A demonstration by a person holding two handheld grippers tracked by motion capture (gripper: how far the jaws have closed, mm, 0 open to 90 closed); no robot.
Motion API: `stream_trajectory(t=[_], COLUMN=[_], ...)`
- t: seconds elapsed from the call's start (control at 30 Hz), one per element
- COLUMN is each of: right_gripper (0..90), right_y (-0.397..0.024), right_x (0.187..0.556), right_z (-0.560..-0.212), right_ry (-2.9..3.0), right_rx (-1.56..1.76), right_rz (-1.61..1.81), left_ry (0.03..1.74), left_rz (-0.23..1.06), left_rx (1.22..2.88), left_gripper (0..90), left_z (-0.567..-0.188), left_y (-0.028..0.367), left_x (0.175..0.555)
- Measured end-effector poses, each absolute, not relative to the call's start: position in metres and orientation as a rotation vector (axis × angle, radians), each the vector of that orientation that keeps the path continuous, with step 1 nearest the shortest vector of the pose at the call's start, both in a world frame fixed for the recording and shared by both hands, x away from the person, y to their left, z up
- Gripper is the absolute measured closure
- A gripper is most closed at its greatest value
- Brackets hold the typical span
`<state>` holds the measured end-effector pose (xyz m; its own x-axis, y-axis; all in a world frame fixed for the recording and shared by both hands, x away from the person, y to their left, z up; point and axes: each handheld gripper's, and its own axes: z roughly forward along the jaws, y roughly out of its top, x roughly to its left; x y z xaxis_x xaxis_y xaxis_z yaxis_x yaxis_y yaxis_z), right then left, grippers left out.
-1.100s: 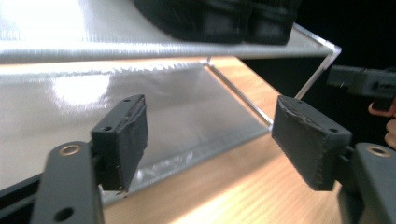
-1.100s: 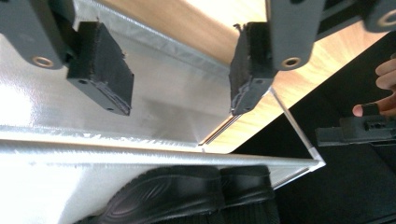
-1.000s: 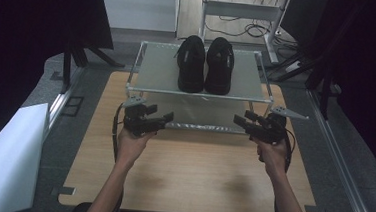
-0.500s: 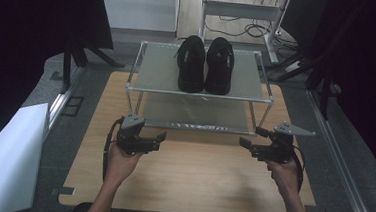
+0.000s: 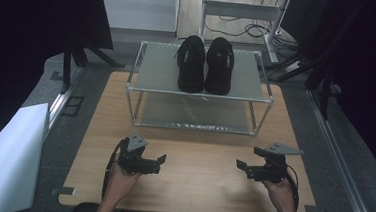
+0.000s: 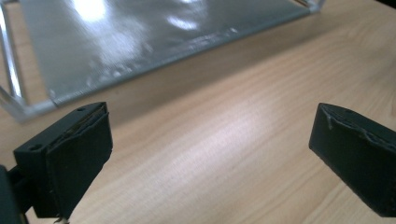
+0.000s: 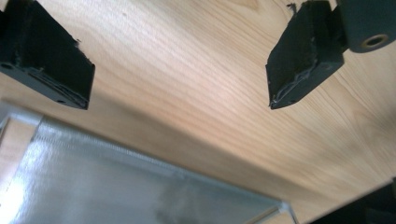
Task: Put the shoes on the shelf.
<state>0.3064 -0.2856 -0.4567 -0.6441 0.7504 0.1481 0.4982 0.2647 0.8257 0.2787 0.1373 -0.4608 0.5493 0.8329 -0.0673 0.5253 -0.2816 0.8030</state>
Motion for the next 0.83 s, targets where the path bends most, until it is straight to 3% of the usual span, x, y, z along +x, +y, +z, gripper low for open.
stream_trajectory(t=[0.27, 0.83], right_gripper=[0.2, 0.0], right_y=[-0.280, -0.265], right_x=[0.306, 0.308], right_z=[-0.485, -0.518], right_ry=[2.313, 2.474], right_rx=[1.148, 1.069], right_rz=[1.197, 1.023], left_ry=[1.076, 1.070], left_rz=[0.487, 0.448], left_rx=[2.067, 2.221], left_gripper=[0.0, 0.0], left_z=[-0.491, -0.519], left_y=[0.131, 0.116], left_x=[0.275, 0.279])
